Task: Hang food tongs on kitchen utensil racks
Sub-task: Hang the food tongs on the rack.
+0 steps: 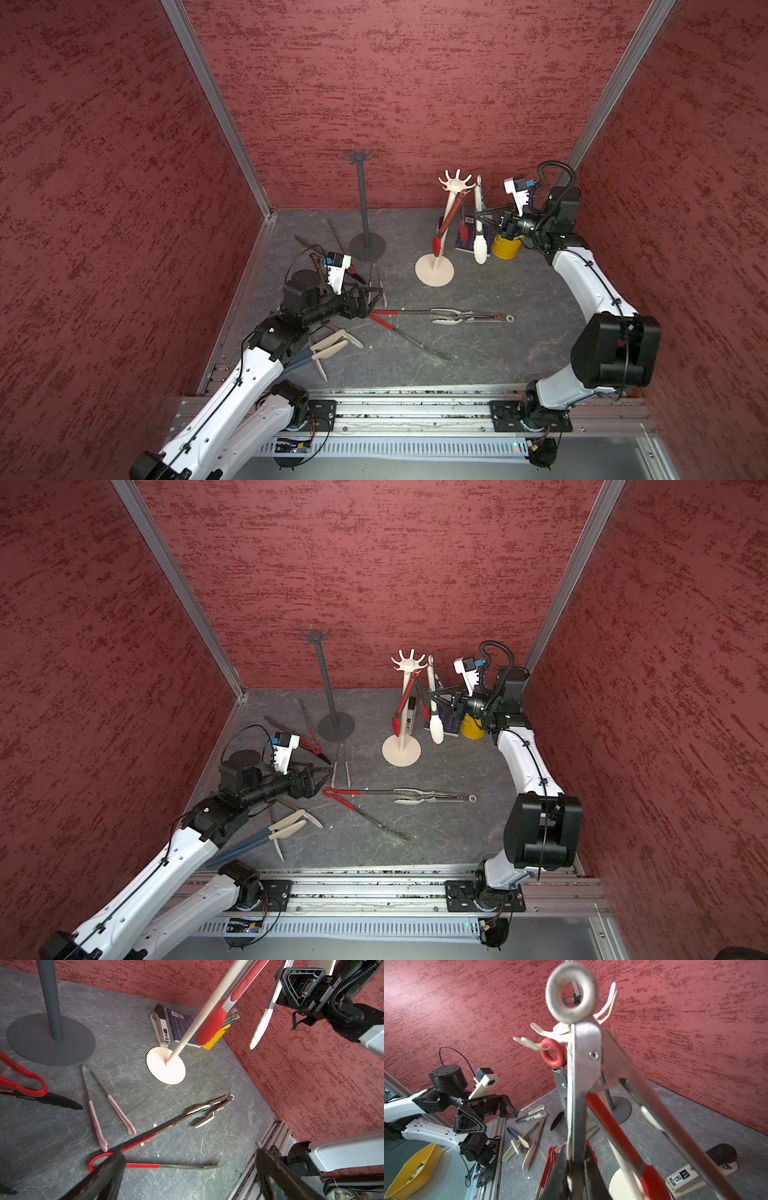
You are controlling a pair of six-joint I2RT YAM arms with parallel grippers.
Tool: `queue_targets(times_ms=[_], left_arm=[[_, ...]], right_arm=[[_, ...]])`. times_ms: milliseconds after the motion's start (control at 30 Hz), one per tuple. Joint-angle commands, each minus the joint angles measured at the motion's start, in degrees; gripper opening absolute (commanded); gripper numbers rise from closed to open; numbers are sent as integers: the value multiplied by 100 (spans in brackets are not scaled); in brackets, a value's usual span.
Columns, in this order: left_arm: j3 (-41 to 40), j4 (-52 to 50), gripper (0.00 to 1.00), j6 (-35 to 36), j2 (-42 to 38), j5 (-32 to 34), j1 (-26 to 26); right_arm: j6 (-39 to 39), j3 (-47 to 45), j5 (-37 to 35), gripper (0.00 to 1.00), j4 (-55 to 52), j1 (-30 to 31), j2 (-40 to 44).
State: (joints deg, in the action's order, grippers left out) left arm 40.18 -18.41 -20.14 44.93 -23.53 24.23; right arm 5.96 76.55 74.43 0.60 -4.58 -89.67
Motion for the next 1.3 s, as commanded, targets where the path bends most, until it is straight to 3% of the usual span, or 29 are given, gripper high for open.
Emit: queue_targets(times_ms=[0, 900, 1267], left_arm=[[4, 122, 100, -34, -89, 39, 29], [-37, 108, 100, -25, -88, 77, 34], [-39, 103, 100, -25, -90, 67, 34]], right_arm=[[-157, 220, 212, 0, -20, 69, -69], [-520, 216, 194, 0, -563, 181, -14], [-1147, 554, 71, 0, -1614, 202, -116]])
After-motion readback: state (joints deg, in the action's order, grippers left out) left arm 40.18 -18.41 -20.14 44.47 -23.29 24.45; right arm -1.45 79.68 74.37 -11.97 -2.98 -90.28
